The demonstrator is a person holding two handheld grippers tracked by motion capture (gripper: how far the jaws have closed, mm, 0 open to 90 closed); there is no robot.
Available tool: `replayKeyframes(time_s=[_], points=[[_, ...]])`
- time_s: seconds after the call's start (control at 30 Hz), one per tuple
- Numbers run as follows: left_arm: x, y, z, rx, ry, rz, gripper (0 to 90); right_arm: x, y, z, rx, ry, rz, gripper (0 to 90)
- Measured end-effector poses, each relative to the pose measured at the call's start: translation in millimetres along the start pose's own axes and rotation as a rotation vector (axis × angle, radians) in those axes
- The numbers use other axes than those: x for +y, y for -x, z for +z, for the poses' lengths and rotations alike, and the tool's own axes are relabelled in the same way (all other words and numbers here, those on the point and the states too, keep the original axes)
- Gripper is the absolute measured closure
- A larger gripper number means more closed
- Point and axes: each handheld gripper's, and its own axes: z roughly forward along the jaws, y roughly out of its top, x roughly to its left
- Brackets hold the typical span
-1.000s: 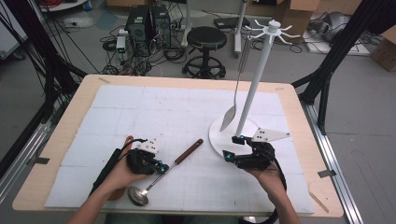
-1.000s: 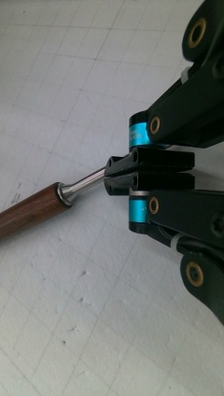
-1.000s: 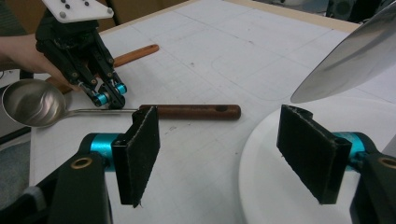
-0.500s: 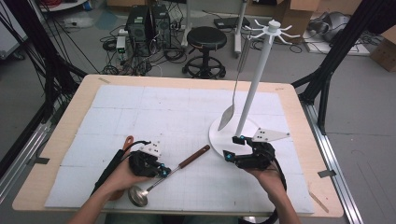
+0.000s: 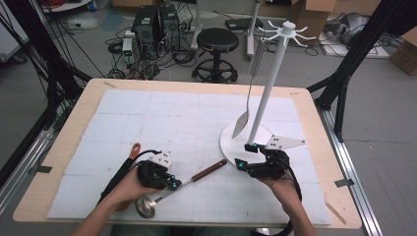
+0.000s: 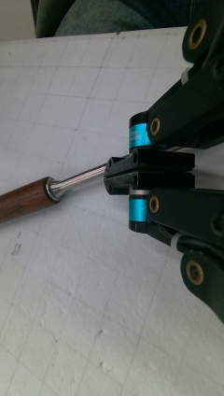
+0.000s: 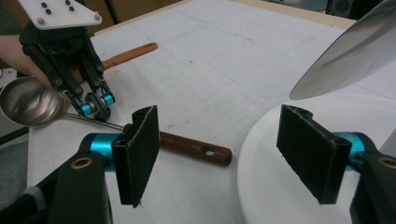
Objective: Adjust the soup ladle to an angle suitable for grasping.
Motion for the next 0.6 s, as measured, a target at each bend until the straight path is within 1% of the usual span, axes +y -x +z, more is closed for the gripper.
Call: replayKeyframes(time_s=[0.03,0.07,0.1,0.13,0.2,0.3,0.43,0.6], points=[[0.4,0.5,0.2,-0.003,-0.005,0.008,89.4,0.0,-0.1,0.1,0.001,-0.002,0.001,29.3],[0.7,1.6,0.8,-0.005,-0.003,0.005,89.4,-0.1,0.0,0.2,0.000,-0.002,-0.001,29.3],[1.2,1.5,0.8,-0.008,-0.009,0.015,89.4,-0.2,0.0,0.2,0.000,-0.002,-0.001,29.3],[1.2,2.3,1.4,-0.013,-0.006,0.010,89.4,-0.2,0.0,0.3,0.001,-0.002,0.000,29.3],[1.5,2.4,1.6,-0.017,-0.009,0.019,89.4,-0.4,-0.1,0.6,0.000,-0.004,-0.002,29.3],[1.5,2.1,1.5,-0.020,-0.008,0.017,89.3,-0.8,-0.5,0.9,0.002,-0.007,-0.001,29.3],[1.6,1.8,-0.1,-0.010,0.000,0.010,86.5,-1.5,-0.7,1.8,0.003,-0.017,-0.002,29.3],[2.1,0.8,-3.2,-0.001,0.015,0.010,84.7,-2.2,-0.5,2.6,0.006,-0.021,-0.005,29.3]])
